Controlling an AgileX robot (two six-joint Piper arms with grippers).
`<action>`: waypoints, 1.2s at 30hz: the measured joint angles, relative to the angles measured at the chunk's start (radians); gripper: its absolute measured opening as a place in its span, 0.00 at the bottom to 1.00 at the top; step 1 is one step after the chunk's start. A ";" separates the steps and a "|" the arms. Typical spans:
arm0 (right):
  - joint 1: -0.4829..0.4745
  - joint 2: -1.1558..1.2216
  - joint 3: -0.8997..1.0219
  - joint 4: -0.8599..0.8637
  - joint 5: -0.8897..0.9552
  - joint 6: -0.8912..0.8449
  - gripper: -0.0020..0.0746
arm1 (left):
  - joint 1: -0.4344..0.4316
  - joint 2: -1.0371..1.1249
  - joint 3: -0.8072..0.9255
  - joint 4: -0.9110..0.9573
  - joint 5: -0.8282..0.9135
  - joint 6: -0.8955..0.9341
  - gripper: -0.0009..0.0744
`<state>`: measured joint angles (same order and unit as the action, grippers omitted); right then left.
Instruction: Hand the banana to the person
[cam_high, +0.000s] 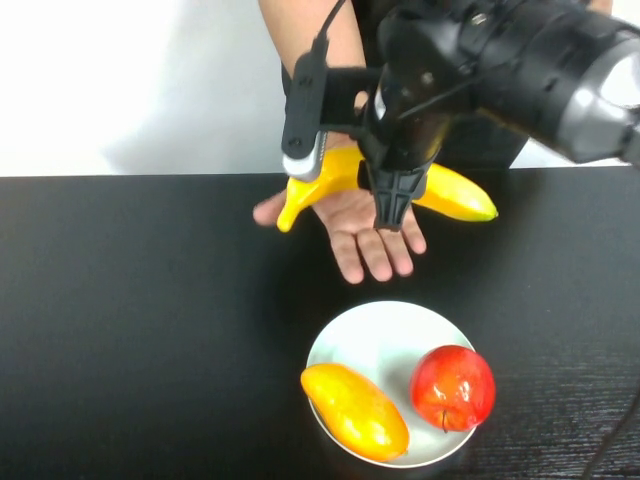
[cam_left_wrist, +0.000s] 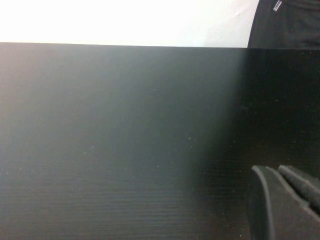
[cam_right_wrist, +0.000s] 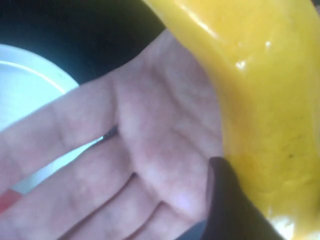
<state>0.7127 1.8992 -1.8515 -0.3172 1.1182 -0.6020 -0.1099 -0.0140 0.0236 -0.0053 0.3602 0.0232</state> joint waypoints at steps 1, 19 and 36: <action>0.000 0.014 -0.007 -0.005 0.000 0.000 0.38 | 0.000 0.000 0.000 0.000 0.000 0.000 0.01; 0.030 -0.113 -0.045 0.015 0.007 0.048 0.53 | 0.000 0.000 0.000 0.000 0.000 0.000 0.01; 0.057 -0.381 0.113 0.120 0.131 0.339 0.04 | 0.000 0.000 0.000 0.000 0.000 0.000 0.01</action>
<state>0.7694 1.5183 -1.7386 -0.1973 1.2495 -0.2634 -0.1099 -0.0140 0.0236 -0.0053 0.3602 0.0232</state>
